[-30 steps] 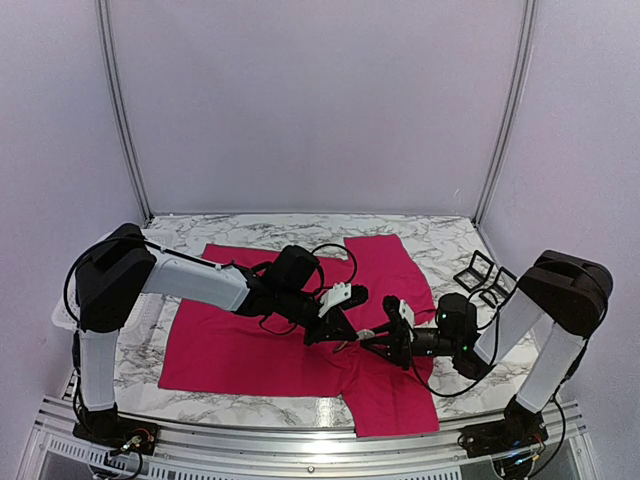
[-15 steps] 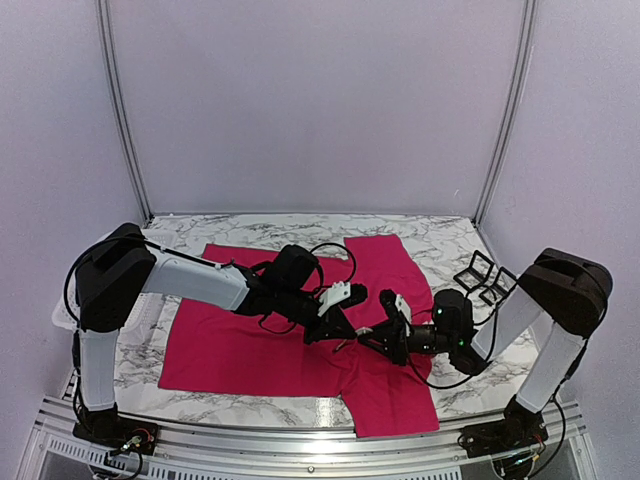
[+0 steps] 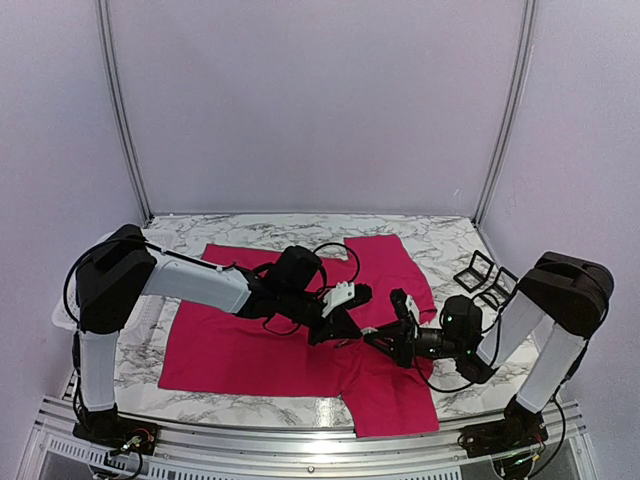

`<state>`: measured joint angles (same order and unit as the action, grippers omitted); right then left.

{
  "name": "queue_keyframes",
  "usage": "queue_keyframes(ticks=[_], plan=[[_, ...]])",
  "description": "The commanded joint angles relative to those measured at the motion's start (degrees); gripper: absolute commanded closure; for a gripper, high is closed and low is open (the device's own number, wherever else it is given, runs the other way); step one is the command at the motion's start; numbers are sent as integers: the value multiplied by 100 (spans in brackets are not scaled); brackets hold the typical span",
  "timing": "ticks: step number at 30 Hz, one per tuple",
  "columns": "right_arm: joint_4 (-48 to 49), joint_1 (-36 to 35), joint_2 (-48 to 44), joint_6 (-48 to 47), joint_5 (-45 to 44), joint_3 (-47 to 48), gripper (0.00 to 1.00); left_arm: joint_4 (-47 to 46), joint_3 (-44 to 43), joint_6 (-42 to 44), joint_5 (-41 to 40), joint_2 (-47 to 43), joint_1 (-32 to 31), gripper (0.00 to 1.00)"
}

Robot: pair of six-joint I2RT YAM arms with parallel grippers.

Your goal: Pin the brooch onto the clothing

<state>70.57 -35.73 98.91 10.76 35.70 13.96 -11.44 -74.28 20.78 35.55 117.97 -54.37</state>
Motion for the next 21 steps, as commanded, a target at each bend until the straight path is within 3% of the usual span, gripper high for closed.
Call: queue_keyframes(ticks=[1,8,21], plan=[[766,152,136,366,-297,-167,93,81,45,-12,161,-297,-4,100],[1128,150,234,342,39,-270,90,89,76,10,99,-309,23,100],[698,159,-380,151,108,-507,71,107,113,140,-83,-284,18,100]])
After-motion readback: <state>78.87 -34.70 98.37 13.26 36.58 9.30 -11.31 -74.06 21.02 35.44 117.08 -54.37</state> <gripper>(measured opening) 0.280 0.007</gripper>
